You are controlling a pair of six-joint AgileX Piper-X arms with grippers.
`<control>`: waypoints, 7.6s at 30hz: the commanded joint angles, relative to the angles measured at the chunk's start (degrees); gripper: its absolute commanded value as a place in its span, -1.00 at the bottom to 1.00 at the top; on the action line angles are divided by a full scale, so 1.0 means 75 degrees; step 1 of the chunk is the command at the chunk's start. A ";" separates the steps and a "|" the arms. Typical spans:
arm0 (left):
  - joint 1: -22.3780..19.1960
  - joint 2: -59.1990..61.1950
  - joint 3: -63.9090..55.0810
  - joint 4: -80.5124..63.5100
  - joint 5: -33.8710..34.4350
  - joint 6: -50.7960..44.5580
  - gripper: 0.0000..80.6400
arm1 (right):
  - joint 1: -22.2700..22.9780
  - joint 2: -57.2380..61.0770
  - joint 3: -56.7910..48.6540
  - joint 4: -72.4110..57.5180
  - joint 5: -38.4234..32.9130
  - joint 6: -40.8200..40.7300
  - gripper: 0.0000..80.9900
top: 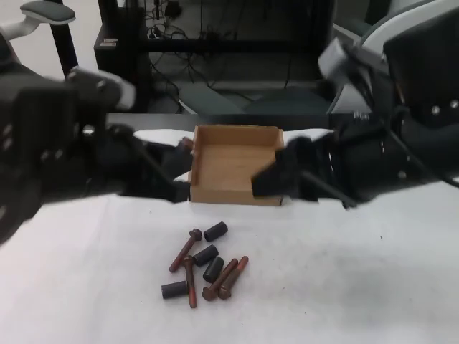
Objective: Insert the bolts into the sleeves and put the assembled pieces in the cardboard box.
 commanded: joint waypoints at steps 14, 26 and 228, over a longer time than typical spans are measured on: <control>-0.0013 0.4281 -0.5521 0.3464 0.0043 -0.0233 -0.96 | -0.0168 -0.0093 -0.0029 0.1229 0.0219 -0.1209 0.37; -0.0240 0.6205 -0.7507 0.3960 0.0003 -0.0577 -0.96 | -0.0168 -0.0093 -0.0029 0.1362 -0.0265 -0.1247 0.37; -0.0156 -0.6162 0.0154 0.5775 -0.1160 0.1377 0.17 | 0.0581 0.4576 -0.0811 -0.1121 0.0573 0.5154 -0.07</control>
